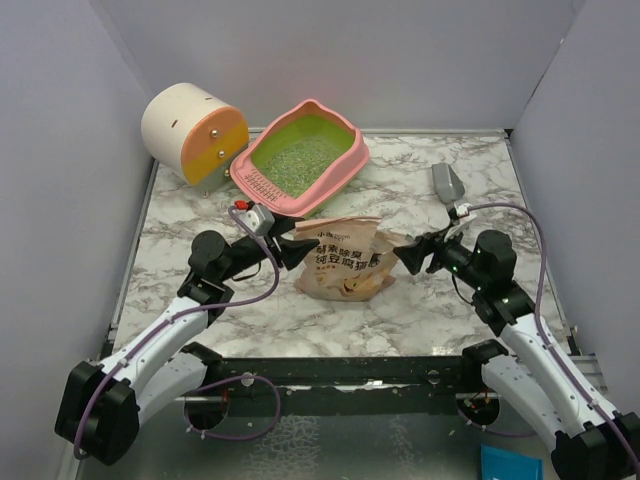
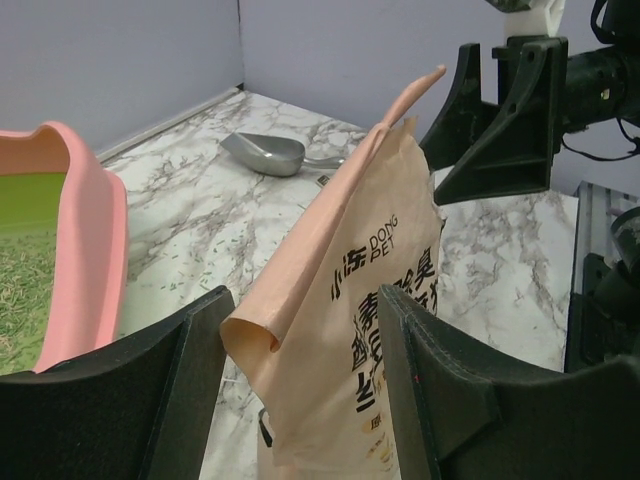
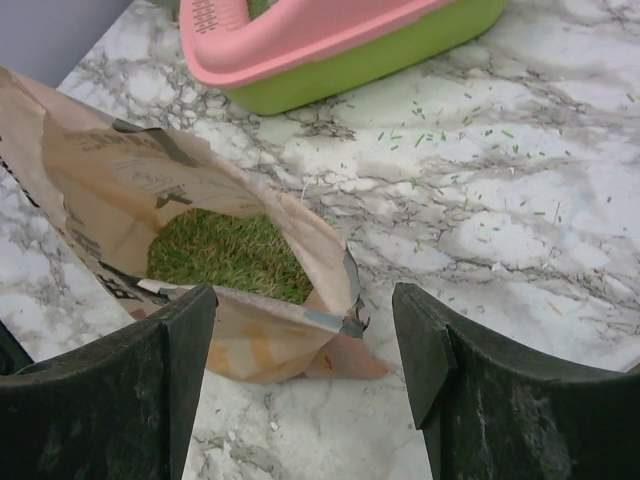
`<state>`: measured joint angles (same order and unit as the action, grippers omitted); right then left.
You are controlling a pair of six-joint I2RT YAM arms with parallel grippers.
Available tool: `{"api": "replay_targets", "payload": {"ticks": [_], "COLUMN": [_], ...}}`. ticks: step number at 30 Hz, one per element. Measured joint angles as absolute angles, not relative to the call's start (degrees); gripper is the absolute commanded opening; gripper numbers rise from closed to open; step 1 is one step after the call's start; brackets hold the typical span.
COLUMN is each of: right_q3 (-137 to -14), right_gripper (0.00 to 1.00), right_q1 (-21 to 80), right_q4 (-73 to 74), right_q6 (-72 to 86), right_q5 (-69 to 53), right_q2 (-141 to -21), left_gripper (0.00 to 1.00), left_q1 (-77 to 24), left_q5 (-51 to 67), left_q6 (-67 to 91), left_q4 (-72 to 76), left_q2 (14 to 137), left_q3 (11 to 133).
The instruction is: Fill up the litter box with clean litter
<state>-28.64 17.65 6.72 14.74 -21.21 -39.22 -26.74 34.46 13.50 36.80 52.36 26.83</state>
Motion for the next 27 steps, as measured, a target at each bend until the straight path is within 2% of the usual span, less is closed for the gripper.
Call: {"api": "replay_targets", "payload": {"ticks": [9, 17, 22, 24, 25, 27], "right_q3": [-23.51, -15.77, -13.5, -11.79, -11.4, -11.14], "right_gripper": [0.69, 0.69, 0.68, 0.63, 0.57, 0.33], "right_q1": [17.65, 17.5, 17.5, 17.5, 17.5, 17.5], "right_q4": [-5.32, -17.19, -24.69, -28.29, -29.34, -31.33], "right_q6": [14.79, 15.33, 15.68, 16.14, 16.32, 16.45], "right_q5": [-25.36, -32.45, -36.01, -36.69, -36.8, -36.8], "right_q2": [-45.74, -42.0, -46.02, -47.13, -47.68, -48.97], "left_gripper": [0.59, 0.58, 0.5, 0.41, 0.34, 0.22], "left_q1": [-26.74, -26.74, -26.74, -26.74, -26.74, -26.74], "left_q5": [36.21, 37.28, 38.63, 39.2, 39.44, 39.83], "left_q6": [11.09, 9.87, 9.63, 9.58, 9.61, 9.58], "left_q4": [34.94, 34.89, 36.71, 37.23, 37.41, 38.06], "left_q2": [56.21, 57.14, 59.9, 61.43, 62.11, 63.35], "left_q3": [26.83, 26.87, 26.94, 27.18, 27.44, 27.94]}}
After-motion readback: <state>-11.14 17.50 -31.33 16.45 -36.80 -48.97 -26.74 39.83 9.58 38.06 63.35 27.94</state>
